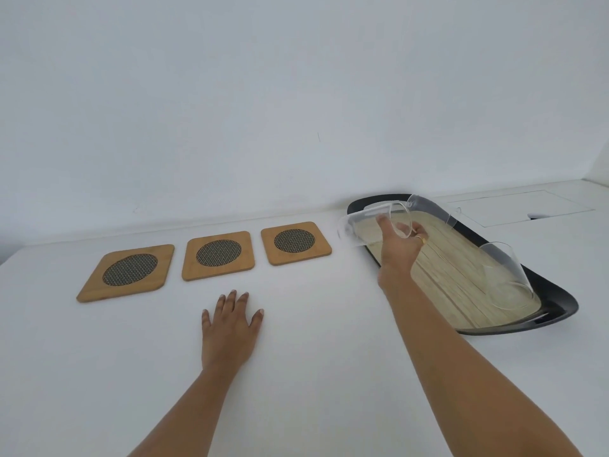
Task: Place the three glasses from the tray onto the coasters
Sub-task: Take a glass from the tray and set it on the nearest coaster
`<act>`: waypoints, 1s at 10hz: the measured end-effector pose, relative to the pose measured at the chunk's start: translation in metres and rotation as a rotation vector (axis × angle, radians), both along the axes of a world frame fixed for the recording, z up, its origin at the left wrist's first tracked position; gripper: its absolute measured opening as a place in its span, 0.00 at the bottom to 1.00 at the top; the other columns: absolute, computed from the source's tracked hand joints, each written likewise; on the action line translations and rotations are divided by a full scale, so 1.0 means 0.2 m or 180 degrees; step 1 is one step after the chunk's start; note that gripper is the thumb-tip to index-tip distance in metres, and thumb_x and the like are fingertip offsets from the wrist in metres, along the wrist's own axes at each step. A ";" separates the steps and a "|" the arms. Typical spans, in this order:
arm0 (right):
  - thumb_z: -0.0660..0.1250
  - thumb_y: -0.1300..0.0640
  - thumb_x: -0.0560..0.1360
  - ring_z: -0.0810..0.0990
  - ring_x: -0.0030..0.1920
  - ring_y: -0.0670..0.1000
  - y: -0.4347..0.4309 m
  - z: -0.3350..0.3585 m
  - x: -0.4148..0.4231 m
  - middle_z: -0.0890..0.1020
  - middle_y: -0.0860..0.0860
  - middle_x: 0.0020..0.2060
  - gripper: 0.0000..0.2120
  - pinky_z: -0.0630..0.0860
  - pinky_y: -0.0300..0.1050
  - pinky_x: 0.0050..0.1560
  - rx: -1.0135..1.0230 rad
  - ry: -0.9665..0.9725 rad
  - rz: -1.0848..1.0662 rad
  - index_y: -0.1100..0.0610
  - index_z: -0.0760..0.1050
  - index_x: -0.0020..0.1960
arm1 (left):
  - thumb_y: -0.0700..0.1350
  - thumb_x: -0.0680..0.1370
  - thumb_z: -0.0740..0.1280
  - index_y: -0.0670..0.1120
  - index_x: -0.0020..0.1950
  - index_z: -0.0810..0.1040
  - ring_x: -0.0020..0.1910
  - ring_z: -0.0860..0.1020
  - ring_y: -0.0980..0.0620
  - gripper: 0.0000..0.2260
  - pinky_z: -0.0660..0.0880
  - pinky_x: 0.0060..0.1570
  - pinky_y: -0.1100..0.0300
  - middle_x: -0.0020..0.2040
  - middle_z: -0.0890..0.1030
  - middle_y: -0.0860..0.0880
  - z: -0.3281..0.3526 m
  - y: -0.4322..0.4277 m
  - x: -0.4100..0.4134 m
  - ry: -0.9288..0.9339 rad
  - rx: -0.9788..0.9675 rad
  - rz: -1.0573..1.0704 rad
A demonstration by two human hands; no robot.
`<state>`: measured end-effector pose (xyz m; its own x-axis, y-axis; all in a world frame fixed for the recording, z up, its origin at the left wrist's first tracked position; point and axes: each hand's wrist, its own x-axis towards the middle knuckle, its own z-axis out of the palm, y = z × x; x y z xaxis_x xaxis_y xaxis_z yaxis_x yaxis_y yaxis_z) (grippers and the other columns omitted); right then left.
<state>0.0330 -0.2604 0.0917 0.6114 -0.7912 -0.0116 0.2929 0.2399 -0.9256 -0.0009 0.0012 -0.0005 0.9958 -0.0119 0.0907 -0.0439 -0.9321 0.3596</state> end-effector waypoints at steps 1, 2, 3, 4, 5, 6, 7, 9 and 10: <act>0.75 0.55 0.67 0.73 0.44 0.47 0.07 0.02 0.01 0.74 0.47 0.43 0.23 0.72 0.39 0.47 0.0855 -0.0189 0.0222 0.54 0.64 0.54 | 0.57 0.80 0.51 0.51 0.75 0.56 0.77 0.50 0.52 0.24 0.46 0.75 0.47 0.78 0.55 0.51 0.00 0.00 0.00 0.0014 -0.0008 0.0001; 0.72 0.48 0.68 0.74 0.52 0.46 0.12 0.00 -0.01 0.75 0.46 0.49 0.22 0.73 0.47 0.49 0.1462 -0.0268 0.0710 0.52 0.66 0.56 | 0.57 0.80 0.51 0.51 0.75 0.56 0.77 0.50 0.52 0.24 0.46 0.75 0.47 0.78 0.55 0.51 0.00 0.00 0.00 0.0026 -0.0022 -0.0004; 0.66 0.36 0.70 0.73 0.62 0.54 0.17 -0.04 -0.03 0.71 0.50 0.60 0.30 0.75 0.64 0.54 0.2109 -0.0676 0.1401 0.45 0.62 0.67 | 0.57 0.80 0.51 0.51 0.75 0.56 0.77 0.50 0.52 0.24 0.46 0.75 0.47 0.78 0.55 0.51 0.01 0.00 0.00 0.0013 -0.0002 -0.0006; 0.58 0.28 0.69 0.77 0.58 0.60 0.19 -0.07 -0.04 0.68 0.54 0.63 0.36 0.76 0.67 0.46 0.2528 -0.0875 0.1791 0.41 0.54 0.72 | 0.57 0.80 0.51 0.51 0.75 0.56 0.77 0.50 0.52 0.24 0.47 0.75 0.46 0.78 0.55 0.51 0.00 0.00 0.00 0.0003 0.0021 -0.0003; 0.64 0.34 0.69 0.76 0.57 0.62 0.21 -0.08 -0.04 0.67 0.56 0.65 0.37 0.75 0.71 0.48 0.2631 -0.0816 0.2165 0.42 0.53 0.73 | 0.57 0.80 0.51 0.51 0.75 0.56 0.77 0.50 0.52 0.24 0.47 0.75 0.47 0.78 0.55 0.51 0.01 0.00 0.00 0.0011 0.0013 -0.0007; 0.68 0.50 0.70 0.74 0.62 0.60 0.23 -0.09 -0.05 0.69 0.54 0.64 0.36 0.75 0.68 0.51 0.2553 -0.0820 0.2278 0.49 0.55 0.73 | 0.57 0.80 0.51 0.51 0.75 0.56 0.77 0.50 0.52 0.24 0.47 0.75 0.46 0.78 0.55 0.51 0.00 0.00 0.00 0.0005 0.0011 -0.0007; 0.68 0.54 0.70 0.76 0.61 0.55 0.25 -0.09 -0.05 0.71 0.50 0.59 0.34 0.76 0.61 0.53 0.2341 -0.0808 0.2291 0.55 0.59 0.72 | 0.57 0.80 0.52 0.51 0.74 0.57 0.77 0.51 0.52 0.24 0.47 0.75 0.46 0.77 0.56 0.51 0.00 0.00 0.00 -0.0014 0.0008 0.0006; 0.67 0.42 0.71 0.80 0.48 0.56 0.26 -0.12 -0.03 0.74 0.56 0.56 0.23 0.77 0.50 0.44 0.2188 -0.0665 0.2525 0.52 0.66 0.58 | 0.57 0.80 0.51 0.51 0.75 0.57 0.77 0.50 0.52 0.24 0.47 0.75 0.46 0.77 0.56 0.51 0.00 0.00 0.00 -0.0011 0.0010 0.0003; 0.68 0.40 0.70 0.80 0.42 0.55 0.26 -0.14 -0.01 0.75 0.56 0.53 0.23 0.79 0.46 0.42 0.2356 -0.0581 0.2784 0.50 0.67 0.58 | 0.57 0.80 0.51 0.51 0.75 0.57 0.77 0.50 0.52 0.24 0.47 0.75 0.46 0.77 0.56 0.50 0.00 0.00 0.00 0.0009 0.0003 0.0000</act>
<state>0.0308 -0.2080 0.0635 0.9865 0.0658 -0.1502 -0.1257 0.8914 -0.4355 -0.0005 0.0013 0.0002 0.9961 -0.0121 0.0879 -0.0430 -0.9324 0.3590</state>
